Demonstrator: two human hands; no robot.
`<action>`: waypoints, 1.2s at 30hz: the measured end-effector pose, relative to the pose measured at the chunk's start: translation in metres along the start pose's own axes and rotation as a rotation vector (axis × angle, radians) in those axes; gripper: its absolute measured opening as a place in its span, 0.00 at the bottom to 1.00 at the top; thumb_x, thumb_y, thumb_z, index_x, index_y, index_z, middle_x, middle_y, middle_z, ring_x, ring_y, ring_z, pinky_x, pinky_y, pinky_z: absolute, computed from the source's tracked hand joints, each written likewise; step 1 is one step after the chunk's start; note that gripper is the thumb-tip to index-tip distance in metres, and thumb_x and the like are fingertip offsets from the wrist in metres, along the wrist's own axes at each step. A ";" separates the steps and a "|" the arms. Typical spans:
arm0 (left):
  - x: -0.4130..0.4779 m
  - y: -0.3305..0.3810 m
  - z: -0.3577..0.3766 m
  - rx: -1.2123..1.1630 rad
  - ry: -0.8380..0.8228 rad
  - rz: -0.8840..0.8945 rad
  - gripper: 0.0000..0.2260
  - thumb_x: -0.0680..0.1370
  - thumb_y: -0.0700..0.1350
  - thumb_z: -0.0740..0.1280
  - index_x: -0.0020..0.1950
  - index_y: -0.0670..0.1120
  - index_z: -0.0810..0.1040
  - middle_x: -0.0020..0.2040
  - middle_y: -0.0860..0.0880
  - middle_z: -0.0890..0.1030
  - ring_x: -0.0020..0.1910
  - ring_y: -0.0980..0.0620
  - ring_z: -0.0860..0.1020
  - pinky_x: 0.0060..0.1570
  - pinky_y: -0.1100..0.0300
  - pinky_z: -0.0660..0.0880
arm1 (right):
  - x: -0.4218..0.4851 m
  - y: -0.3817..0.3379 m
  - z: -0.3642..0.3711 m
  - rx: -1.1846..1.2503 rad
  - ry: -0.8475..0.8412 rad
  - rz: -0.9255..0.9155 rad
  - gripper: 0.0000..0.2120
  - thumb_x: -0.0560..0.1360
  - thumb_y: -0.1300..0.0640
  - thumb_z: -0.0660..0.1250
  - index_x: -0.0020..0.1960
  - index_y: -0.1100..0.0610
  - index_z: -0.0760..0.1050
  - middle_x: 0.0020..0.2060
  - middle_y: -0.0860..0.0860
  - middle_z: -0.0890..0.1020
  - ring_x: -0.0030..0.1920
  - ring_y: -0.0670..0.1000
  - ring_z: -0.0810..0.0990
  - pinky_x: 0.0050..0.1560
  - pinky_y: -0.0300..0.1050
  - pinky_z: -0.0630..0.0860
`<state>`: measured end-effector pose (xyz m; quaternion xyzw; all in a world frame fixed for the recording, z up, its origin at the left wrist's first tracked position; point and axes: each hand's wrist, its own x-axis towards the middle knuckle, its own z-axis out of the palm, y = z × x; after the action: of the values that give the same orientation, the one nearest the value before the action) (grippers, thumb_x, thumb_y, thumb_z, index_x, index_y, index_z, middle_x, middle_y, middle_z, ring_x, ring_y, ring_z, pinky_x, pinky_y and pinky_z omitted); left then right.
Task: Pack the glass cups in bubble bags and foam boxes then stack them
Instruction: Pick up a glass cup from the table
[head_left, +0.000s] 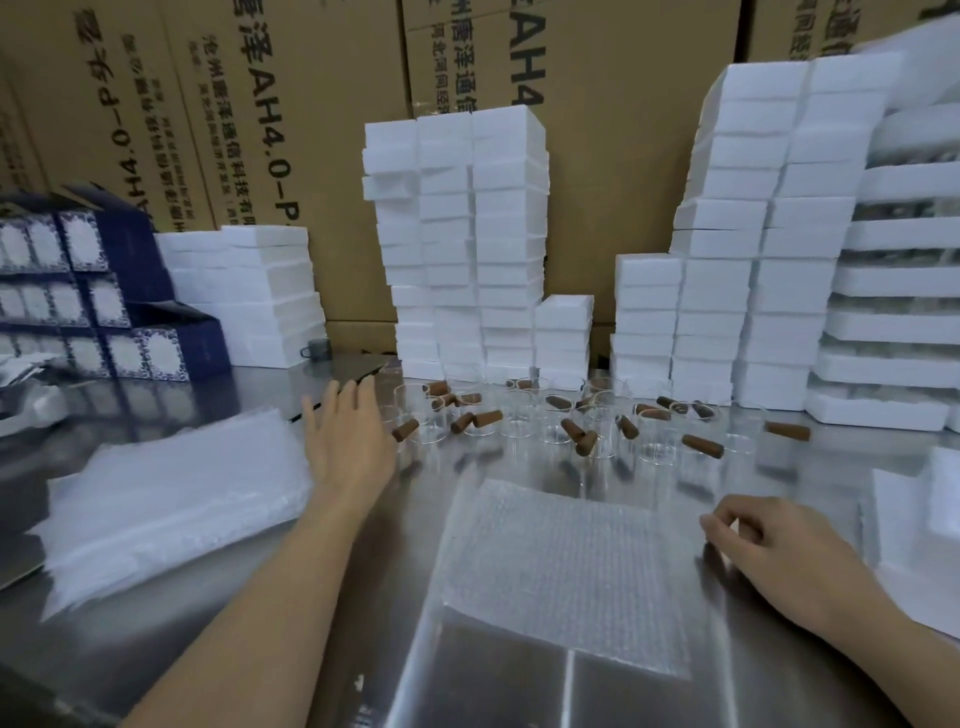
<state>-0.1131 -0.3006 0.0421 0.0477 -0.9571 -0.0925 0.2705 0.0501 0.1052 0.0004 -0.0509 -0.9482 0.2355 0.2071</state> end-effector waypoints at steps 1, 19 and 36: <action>0.004 -0.007 0.007 0.044 -0.081 -0.037 0.31 0.82 0.47 0.69 0.84 0.46 0.63 0.79 0.45 0.73 0.81 0.43 0.65 0.82 0.37 0.54 | -0.001 0.000 0.000 0.000 0.005 -0.003 0.13 0.80 0.43 0.66 0.39 0.45 0.80 0.29 0.42 0.80 0.32 0.44 0.78 0.38 0.49 0.78; 0.007 -0.002 0.000 -0.374 0.121 -0.287 0.19 0.90 0.55 0.51 0.52 0.46 0.76 0.43 0.46 0.78 0.43 0.41 0.77 0.45 0.49 0.73 | -0.003 0.000 -0.004 -0.023 -0.008 0.033 0.12 0.80 0.43 0.66 0.40 0.45 0.80 0.33 0.37 0.79 0.33 0.44 0.77 0.35 0.44 0.72; -0.142 0.231 -0.019 -1.589 -0.765 -0.081 0.12 0.85 0.51 0.70 0.57 0.44 0.87 0.47 0.54 0.88 0.46 0.61 0.83 0.45 0.68 0.77 | -0.015 -0.022 -0.002 0.215 0.186 -0.182 0.12 0.78 0.36 0.62 0.48 0.43 0.76 0.28 0.48 0.76 0.30 0.49 0.75 0.33 0.44 0.70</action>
<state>0.0084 -0.0578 0.0324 -0.1549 -0.6325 -0.7496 -0.1184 0.0642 0.0840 0.0068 0.0361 -0.8949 0.3104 0.3186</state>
